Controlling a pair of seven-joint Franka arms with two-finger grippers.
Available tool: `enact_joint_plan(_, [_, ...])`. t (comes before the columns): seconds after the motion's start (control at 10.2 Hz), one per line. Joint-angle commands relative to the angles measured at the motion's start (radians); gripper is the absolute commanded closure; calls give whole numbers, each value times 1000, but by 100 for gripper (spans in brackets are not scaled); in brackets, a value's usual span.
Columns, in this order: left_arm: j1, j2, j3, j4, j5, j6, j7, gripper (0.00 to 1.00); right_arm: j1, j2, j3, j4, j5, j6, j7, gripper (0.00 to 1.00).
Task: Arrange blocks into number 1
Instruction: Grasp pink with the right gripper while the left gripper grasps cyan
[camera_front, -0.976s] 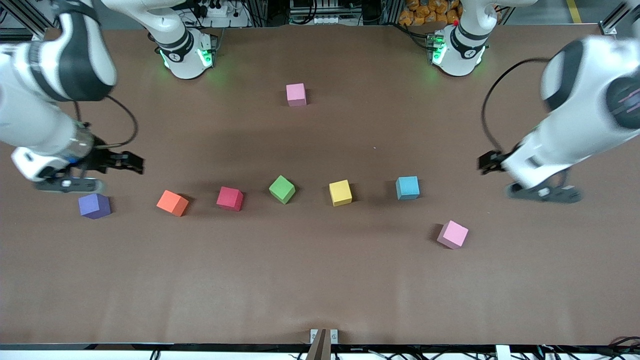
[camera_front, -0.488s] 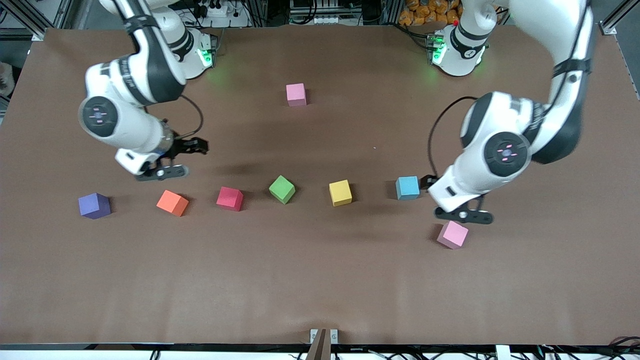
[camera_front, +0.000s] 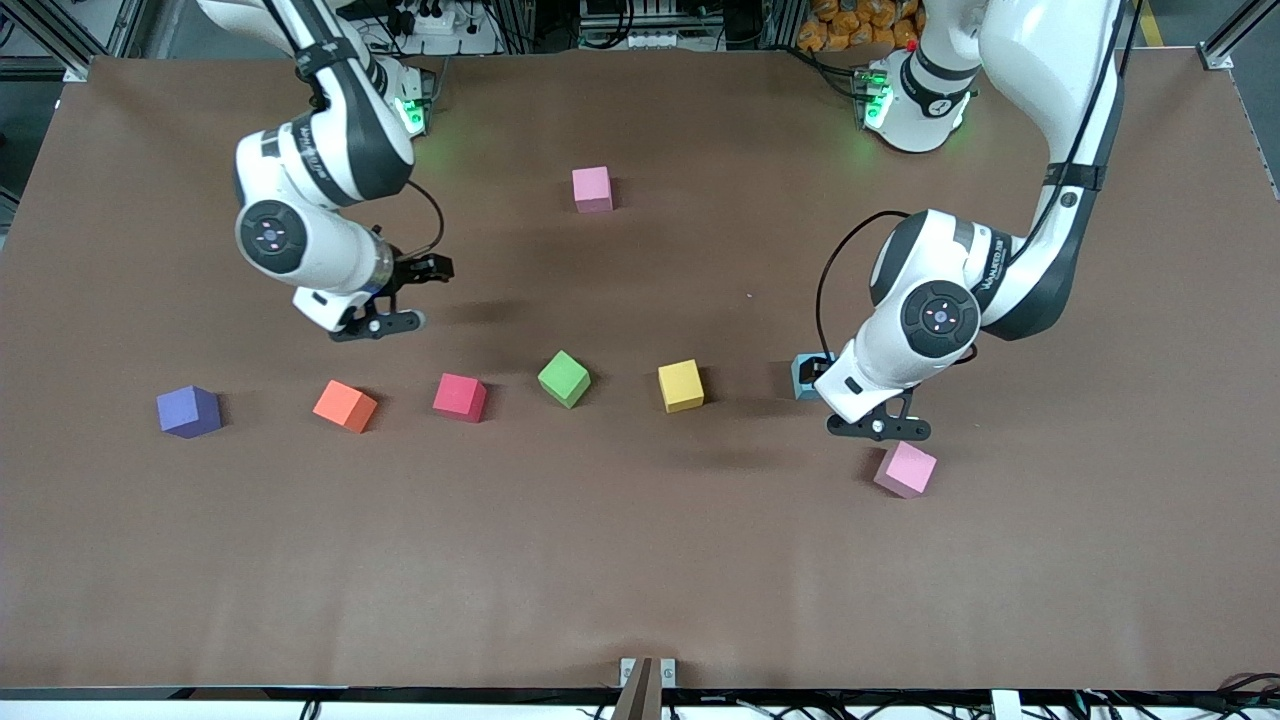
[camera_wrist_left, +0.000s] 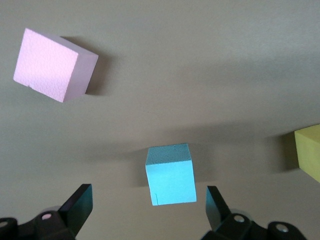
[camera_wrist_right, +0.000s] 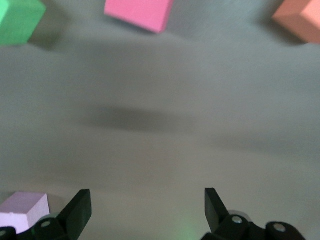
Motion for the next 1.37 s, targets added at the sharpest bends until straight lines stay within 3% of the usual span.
enact_joint_plan(0.0, [8, 0, -2, -26, -19, 56, -63, 0, 107, -10, -6, -68, 24, 25, 4, 0])
enact_joint_plan(0.49, [-7, 66, 0, -43, -63, 133, -126, 0, 386, 74, -4, -100, 226, 172, 177, 0])
enact_joint_plan(0.68, [-11, 63, -2, -76, -65, 136, -152, 0, 440, 109, -4, -100, 307, 229, 185, 0])
enact_joint_plan(1.27, [-61, 89, 1, -127, -51, 163, -227, 0, 551, 160, 17, -99, 415, 315, 206, 0])
